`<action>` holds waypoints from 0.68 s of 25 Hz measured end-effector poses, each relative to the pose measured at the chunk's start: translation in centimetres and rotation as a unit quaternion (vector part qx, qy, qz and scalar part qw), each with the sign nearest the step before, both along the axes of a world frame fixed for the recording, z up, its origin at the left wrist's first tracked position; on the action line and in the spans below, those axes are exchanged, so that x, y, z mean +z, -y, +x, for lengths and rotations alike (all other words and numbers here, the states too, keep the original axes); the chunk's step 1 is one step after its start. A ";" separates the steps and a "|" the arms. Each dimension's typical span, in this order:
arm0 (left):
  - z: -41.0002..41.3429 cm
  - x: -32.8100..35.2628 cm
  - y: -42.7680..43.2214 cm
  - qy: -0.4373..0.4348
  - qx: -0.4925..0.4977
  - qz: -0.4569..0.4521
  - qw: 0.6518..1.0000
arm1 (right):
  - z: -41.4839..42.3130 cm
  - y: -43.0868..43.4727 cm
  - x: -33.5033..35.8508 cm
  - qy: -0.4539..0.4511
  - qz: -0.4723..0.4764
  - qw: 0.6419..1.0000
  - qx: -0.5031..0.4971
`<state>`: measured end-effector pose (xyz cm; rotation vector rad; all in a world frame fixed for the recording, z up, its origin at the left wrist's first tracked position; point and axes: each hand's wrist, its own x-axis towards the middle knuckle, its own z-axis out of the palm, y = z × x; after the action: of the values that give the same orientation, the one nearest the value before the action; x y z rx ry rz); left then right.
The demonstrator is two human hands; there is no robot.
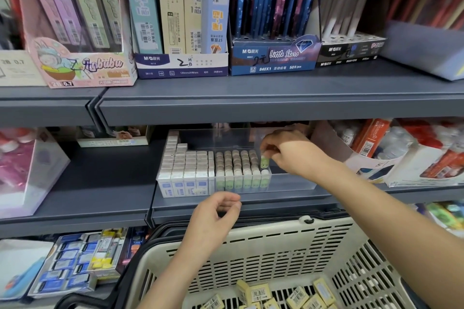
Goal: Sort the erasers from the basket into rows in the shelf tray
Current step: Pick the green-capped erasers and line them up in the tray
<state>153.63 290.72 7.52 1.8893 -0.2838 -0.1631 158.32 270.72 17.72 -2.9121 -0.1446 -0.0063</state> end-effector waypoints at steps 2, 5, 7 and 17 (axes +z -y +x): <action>0.1 0.0 0.0 0.001 0.001 -0.003 1.000 | 0.0 0.0 -0.8 -0.008 -0.014 1.000 0.004; 0.1 -0.1 0.0 0.004 0.000 0.001 1.000 | -0.1 0.2 -2.2 -0.034 -0.006 0.999 -0.002; 0.1 -0.2 0.0 0.007 0.000 0.004 1.000 | -0.2 0.3 -2.9 -0.044 0.002 0.999 -0.002; -4.9 1.7 0.8 0.099 0.035 -0.037 0.994 | -9.0 2.1 -2.8 0.092 0.170 0.980 -0.052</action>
<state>148.71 289.94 9.22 1.8409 -0.3524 0.0813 149.30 268.63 14.90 -2.5699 -0.0180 -0.2900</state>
